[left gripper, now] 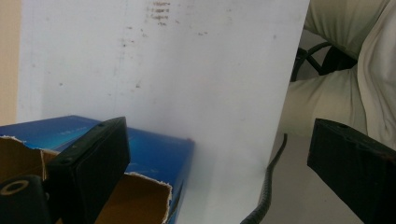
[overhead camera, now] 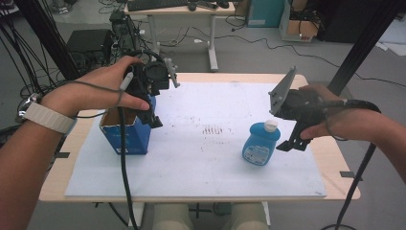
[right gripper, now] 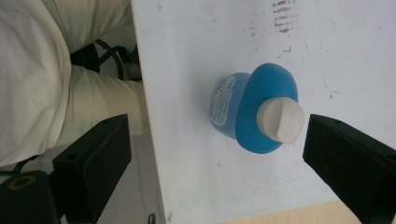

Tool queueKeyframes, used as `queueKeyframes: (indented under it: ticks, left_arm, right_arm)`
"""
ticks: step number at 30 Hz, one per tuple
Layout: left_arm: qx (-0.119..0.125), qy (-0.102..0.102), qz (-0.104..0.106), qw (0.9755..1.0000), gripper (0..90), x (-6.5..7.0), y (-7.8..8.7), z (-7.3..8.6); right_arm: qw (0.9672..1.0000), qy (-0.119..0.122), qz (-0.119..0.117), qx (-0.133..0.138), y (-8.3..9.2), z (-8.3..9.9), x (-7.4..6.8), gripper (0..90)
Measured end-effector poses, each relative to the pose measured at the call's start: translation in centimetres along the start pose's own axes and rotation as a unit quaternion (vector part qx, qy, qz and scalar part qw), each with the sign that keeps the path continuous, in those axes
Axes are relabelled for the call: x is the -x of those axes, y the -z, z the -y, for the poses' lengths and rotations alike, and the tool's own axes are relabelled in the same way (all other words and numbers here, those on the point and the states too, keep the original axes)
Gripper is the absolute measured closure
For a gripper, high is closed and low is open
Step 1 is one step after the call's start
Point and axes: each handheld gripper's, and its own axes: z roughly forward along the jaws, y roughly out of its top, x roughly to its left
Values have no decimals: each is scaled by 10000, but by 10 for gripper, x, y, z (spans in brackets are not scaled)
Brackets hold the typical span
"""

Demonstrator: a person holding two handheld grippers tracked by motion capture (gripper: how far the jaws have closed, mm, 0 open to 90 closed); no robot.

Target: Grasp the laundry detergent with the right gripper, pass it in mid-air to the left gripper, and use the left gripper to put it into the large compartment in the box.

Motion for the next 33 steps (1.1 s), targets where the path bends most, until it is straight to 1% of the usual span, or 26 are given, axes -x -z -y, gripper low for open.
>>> queueKeyframes:
  ticks: [6,12,13,17,18,20,22,23,26,27,33]
  left_arm:
    - [1,7,-3,10000,63,-1,-2,-1]
    - [73,-24,-2,10000,65,-1,-8,-3]
    - [75,-32,2,10000,65,-1,-8,-4]
    - [90,-48,13,9999,67,0,-11,-6]
    - [100,-50,13,9999,67,0,-11,-6]
    - [110,-49,8,9999,67,0,-12,-6]
    - [110,-54,15,9999,69,0,-13,-6]
    - [109,-32,15,9999,69,0,-14,-6]
    - [112,-52,35,9999,69,1,-16,-7]
    - [112,-52,35,9999,69,1,-16,-7]
    - [152,-49,24,9999,70,2,-16,-10]
  right_arm:
    - [10000,-27,71,36,2,1,2,72]
    - [9999,-54,109,-7,3,2,5,73]
    - [9999,-60,118,21,3,2,5,73]
    - [9998,-89,194,2,4,3,6,68]
    - [9997,-87,211,-50,5,4,7,64]
    - [9997,-127,223,4,5,5,7,60]
    - [9995,-160,255,14,4,7,8,76]
    - [9994,-182,295,5,4,9,9,76]
    - [9991,-224,347,4,3,13,12,77]
    - [9990,-274,366,-3,3,14,13,77]
    - [9986,-350,400,8,3,23,17,81]
